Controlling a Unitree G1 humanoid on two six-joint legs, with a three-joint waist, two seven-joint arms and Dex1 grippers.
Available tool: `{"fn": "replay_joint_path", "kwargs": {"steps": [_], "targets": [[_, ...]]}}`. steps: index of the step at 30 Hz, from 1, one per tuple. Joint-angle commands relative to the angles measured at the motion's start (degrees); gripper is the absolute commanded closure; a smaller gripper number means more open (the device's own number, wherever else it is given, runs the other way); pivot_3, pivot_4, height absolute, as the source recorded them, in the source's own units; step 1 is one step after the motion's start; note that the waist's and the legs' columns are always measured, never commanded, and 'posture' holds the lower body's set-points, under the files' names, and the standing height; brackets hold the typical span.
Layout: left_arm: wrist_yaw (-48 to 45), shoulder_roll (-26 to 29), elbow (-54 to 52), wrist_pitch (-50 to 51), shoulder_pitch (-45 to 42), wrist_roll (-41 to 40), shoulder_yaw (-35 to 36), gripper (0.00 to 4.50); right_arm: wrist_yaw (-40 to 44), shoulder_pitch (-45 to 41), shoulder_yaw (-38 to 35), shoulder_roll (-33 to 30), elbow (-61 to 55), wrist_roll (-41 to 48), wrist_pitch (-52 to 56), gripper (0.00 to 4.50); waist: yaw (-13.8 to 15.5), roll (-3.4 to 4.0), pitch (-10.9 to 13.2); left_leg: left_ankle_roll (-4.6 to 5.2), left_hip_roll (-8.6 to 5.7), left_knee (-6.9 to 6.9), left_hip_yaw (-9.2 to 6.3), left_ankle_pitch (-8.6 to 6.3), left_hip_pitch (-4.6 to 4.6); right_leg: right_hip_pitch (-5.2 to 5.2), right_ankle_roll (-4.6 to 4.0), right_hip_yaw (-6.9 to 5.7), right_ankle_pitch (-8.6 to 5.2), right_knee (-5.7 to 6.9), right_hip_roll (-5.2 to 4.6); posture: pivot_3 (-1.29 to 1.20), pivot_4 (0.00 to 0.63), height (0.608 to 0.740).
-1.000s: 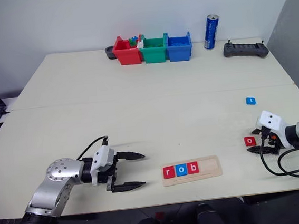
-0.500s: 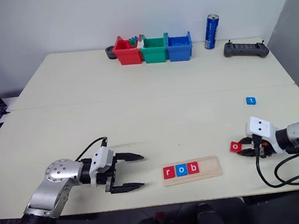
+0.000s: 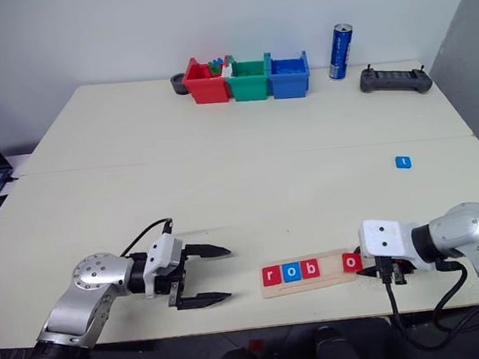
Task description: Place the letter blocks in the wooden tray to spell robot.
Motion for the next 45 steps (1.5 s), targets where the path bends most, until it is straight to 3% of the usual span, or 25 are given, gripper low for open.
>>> {"fn": "replay_joint_path", "kwargs": {"steps": [1, 16, 45], "targets": [[-0.29, 0.11, -0.53, -0.51, -0.48, -0.06, 0.35, 0.0, 0.57, -3.09, 3.57, 1.36, 0.22, -2.21, -2.37, 3.05, 0.0, 0.0, 0.0, 0.0, 0.0, 0.0, 0.0, 0.0, 0.0, 0.0, 0.0, 0.0, 0.0, 0.0, 0.0, 0.0, 0.15, 0.74], [-0.32, 0.27, -0.18, -1.53, 0.19, -0.11, 0.84, 0.0, 4.96, -13.2, 12.1, 5.73, 7.93, -6.76, -6.09, 3.05, -0.06, 0.0, 0.0, 0.0, -0.01, 0.01, -0.03, 0.0, -0.04, -0.03, -0.01, -0.03, 0.0, 0.0, -0.02, 0.0, 0.15, 0.74], [0.41, 0.3, -0.37, -1.93, 0.64, -0.37, 0.73, 0.0, 8.32, -15.4, 13.35, 7.43, 10.14, -8.61, -6.7, 3.05, -0.07, 0.0, 0.0, 0.0, -0.01, 0.01, -0.04, 0.0, -0.04, -0.04, -0.01, -0.04, 0.01, 0.01, -0.02, 0.0, 0.15, 0.74]]}}
